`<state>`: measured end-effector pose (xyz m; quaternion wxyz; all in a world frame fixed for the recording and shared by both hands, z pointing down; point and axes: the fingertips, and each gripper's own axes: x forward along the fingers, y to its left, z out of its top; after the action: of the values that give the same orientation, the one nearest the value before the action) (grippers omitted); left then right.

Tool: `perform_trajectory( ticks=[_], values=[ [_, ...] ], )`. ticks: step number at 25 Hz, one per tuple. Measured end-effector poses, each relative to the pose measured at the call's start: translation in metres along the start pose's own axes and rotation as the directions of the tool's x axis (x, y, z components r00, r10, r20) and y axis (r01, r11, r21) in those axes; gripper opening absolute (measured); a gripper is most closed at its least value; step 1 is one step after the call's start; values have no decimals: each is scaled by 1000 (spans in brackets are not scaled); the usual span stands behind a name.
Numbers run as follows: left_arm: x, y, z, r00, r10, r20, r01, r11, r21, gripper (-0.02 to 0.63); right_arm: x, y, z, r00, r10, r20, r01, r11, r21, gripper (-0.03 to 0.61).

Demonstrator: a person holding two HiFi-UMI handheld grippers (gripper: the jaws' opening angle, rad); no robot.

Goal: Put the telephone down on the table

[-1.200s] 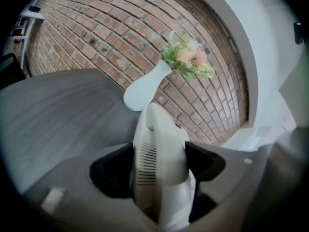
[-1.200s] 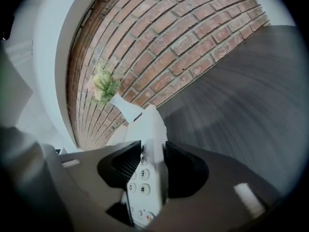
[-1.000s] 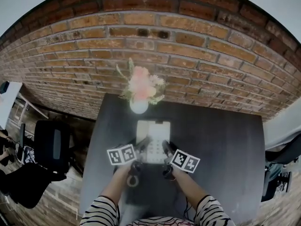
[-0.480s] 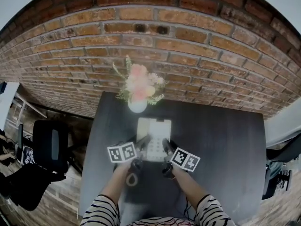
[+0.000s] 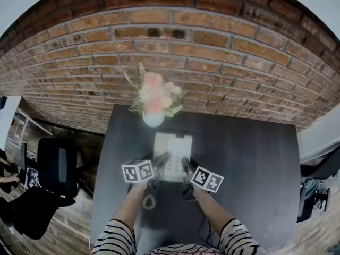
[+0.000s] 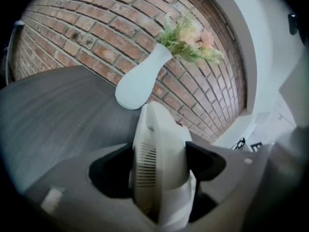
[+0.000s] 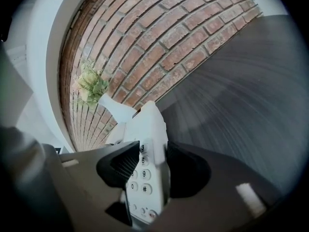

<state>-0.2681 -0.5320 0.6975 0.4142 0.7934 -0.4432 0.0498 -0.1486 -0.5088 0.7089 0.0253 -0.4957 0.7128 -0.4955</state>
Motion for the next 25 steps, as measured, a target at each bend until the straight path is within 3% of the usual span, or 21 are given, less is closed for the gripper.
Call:
perform_trajectory(
  ticks=[12,25],
  values=[
    [-10,-11,7,997,-25,77,18,996,84,324,-11,-4,-8,1000,2,-7,-2,1000,-16,173],
    [-34,-12,4,994,18,110,-32,991,129,311,-33,17,-1,999,42,22,-39,994,-106,170]
  ],
)
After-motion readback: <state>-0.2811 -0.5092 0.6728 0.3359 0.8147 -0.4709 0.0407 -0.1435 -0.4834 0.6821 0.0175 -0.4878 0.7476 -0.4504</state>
